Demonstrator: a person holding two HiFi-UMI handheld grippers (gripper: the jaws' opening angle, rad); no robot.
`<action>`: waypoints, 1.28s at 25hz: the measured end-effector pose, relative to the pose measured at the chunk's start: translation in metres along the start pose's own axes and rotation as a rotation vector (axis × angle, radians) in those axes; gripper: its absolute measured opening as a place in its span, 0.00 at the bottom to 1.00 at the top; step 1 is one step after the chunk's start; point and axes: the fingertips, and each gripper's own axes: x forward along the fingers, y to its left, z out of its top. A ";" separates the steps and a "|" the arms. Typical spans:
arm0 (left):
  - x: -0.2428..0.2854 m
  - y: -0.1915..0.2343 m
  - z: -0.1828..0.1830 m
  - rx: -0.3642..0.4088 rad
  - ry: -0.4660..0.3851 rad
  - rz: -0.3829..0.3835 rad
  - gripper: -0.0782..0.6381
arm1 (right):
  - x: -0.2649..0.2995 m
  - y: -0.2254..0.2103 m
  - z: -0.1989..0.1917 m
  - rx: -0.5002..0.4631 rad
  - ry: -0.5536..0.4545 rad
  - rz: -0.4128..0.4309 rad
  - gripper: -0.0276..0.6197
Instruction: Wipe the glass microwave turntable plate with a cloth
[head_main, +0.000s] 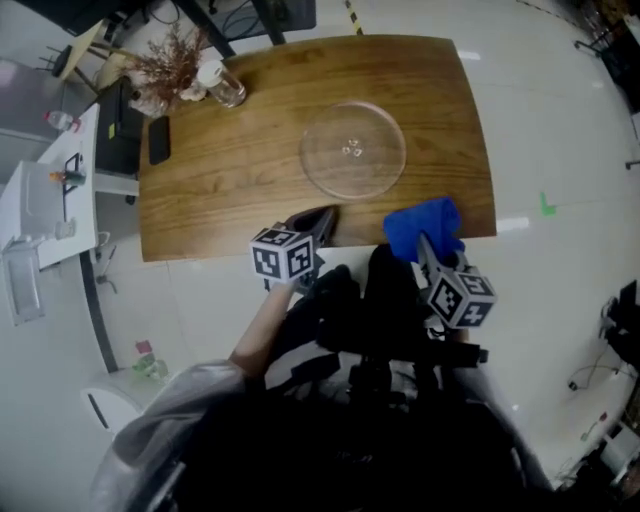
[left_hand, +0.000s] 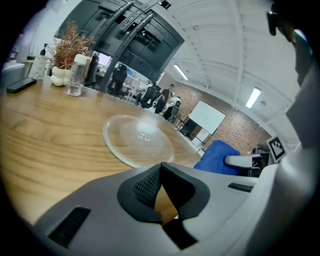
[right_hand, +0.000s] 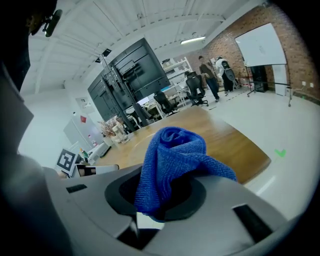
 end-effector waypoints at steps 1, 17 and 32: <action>0.002 0.011 0.001 -0.033 0.001 0.036 0.10 | 0.011 0.001 0.010 -0.023 0.017 0.025 0.17; 0.039 0.054 0.002 -0.310 -0.088 0.393 0.10 | 0.153 0.065 0.088 -0.446 0.307 0.467 0.17; 0.045 0.058 -0.006 -0.256 -0.062 0.452 0.10 | 0.291 0.116 0.109 -0.492 0.241 0.383 0.17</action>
